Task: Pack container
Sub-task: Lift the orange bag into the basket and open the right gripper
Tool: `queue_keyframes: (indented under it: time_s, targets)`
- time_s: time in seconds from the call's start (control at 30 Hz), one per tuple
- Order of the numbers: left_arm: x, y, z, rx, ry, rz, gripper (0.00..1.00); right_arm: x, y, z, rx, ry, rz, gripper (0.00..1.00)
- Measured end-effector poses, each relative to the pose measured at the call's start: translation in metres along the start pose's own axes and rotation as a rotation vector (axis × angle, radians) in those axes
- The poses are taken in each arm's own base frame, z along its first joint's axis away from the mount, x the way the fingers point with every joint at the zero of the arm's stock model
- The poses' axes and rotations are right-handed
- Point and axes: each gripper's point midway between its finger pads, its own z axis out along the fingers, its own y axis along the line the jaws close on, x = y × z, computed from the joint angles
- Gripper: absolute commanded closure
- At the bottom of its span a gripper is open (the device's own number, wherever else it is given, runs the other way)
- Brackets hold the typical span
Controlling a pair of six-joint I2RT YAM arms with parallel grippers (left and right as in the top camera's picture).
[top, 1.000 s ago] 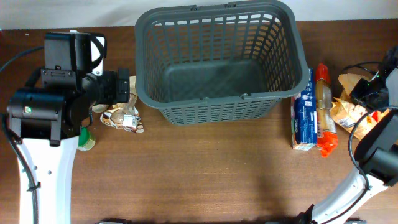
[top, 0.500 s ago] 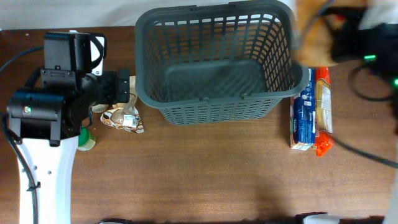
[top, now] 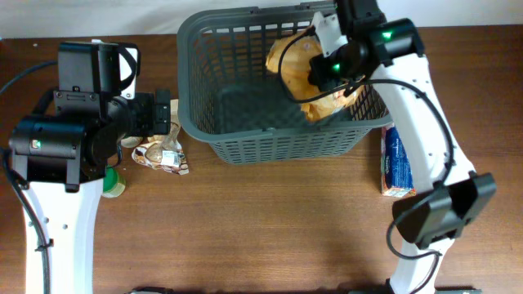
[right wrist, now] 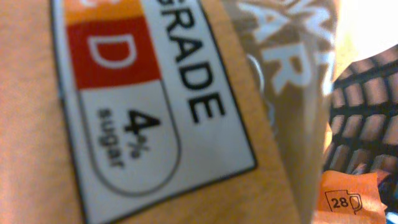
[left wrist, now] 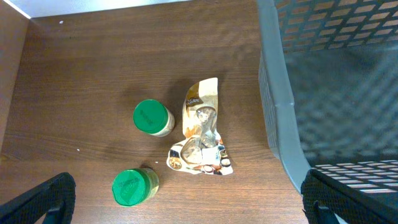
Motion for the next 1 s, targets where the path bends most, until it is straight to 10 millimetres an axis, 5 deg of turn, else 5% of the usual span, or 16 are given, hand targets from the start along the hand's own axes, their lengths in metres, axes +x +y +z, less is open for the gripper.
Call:
queue_keyframes:
  time_s: [0.03,0.07,0.17,0.3,0.4,0.53,0.63,0.73,0.87,1.0]
  targets:
    - [0.000,0.000,0.000,0.000,0.000,0.000,0.01,0.005,0.002,0.010,-0.006,0.034,0.001,0.71]
    - [0.000,0.000,0.000,0.000,0.000,0.000,0.01,0.009,0.002,0.019,-0.007,0.060,0.003,0.62]
    - [0.000,0.000,0.000,0.000,0.000,0.000,0.01,0.017,-0.002,0.039,0.003,0.112,0.009,0.48]
    - [0.000,0.000,0.000,0.000,0.000,0.000,0.01,0.013,-0.008,0.035,0.035,0.098,0.015,0.26]
    - [0.000,0.000,0.000,0.000,0.000,0.000,0.01,0.002,-0.014,0.012,0.065,0.057,0.019,0.26]
    - [0.000,0.000,0.000,0.000,0.000,0.000,0.01,-0.017,-0.029,-0.053,0.108,-0.077,0.046,0.23]
    - [0.000,0.000,0.000,0.000,0.000,0.000,0.01,-0.017,-0.073,-0.140,0.215,-0.235,0.164,0.17]
    - [0.000,0.000,0.000,0.000,0.000,0.000,0.01,0.017,-0.132,-0.211,0.352,-0.321,0.339,0.16]
    - [0.000,0.000,0.000,0.000,0.000,0.000,0.01,0.069,-0.193,-0.226,0.452,-0.255,0.523,0.13]
    - [0.000,0.000,0.000,0.000,0.000,0.000,0.01,0.113,-0.232,-0.186,0.436,-0.093,0.659,0.13]
